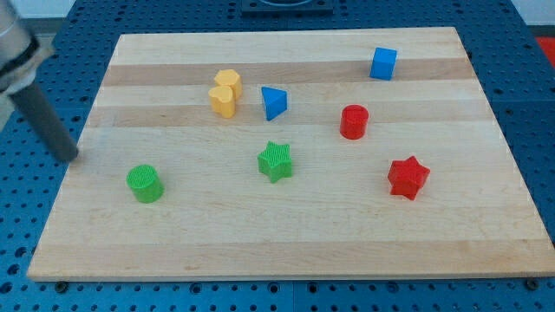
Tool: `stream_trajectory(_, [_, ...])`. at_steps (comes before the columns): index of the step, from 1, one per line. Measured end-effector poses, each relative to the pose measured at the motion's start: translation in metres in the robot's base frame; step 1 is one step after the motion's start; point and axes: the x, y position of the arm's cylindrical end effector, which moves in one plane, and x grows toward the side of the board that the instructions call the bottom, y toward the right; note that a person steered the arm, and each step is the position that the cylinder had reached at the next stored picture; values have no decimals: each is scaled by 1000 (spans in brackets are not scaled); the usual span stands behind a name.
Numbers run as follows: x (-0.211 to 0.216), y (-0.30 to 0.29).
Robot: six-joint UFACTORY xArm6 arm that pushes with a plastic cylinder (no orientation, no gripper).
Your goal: Slightly push the green circle towards the top of the board
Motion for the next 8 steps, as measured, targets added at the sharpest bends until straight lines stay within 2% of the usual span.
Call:
stream_trajectory(2, [2,0])
stream_trajectory(3, [85,7])
stream_trajectory(4, [86,7])
stream_trajectory(6, [87,77])
stream_trajectory(8, [50,108])
